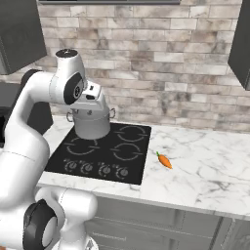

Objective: Turn on the burner for the pot on the stove. Wait thirty seconds for the pot to heat up. Then add the carrot to the pot.

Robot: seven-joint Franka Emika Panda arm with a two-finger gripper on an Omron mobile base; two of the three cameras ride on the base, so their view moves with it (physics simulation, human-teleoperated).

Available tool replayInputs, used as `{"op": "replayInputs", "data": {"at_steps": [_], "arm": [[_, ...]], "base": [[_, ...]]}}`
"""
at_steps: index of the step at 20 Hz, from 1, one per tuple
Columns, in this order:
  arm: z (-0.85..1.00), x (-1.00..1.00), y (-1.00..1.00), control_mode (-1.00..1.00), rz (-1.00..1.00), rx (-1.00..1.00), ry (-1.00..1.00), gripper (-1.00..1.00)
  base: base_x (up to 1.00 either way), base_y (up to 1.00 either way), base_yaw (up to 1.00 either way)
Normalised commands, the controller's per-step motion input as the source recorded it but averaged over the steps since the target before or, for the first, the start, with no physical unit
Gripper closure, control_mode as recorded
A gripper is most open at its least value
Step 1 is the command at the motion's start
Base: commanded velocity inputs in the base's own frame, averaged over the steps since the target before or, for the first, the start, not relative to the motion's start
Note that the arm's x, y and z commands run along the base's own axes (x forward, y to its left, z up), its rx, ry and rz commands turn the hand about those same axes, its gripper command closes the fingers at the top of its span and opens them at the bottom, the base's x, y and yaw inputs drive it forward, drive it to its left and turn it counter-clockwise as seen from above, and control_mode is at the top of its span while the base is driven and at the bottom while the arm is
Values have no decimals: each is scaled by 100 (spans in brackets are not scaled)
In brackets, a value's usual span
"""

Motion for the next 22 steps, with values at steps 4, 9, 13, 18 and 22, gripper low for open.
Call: {"op": "replayInputs", "data": {"at_steps": [4, 9, 13, 18, 22], "arm": [[0, -14, 0, -100, 0, 0, 0, -100], [-7, -25, 0, -100, 0, 0, 0, -100], [-20, -37, 0, -100, 0, 0, 0, -100], [-29, -36, 0, -100, 0, 0, 0, -100], [-28, -31, 0, -100, 0, 0, 0, -100]], "base": [[0, 0, 0], [0, 0, 0], [0, 0, 0], [0, 0, 0], [0, 0, 0]]}}
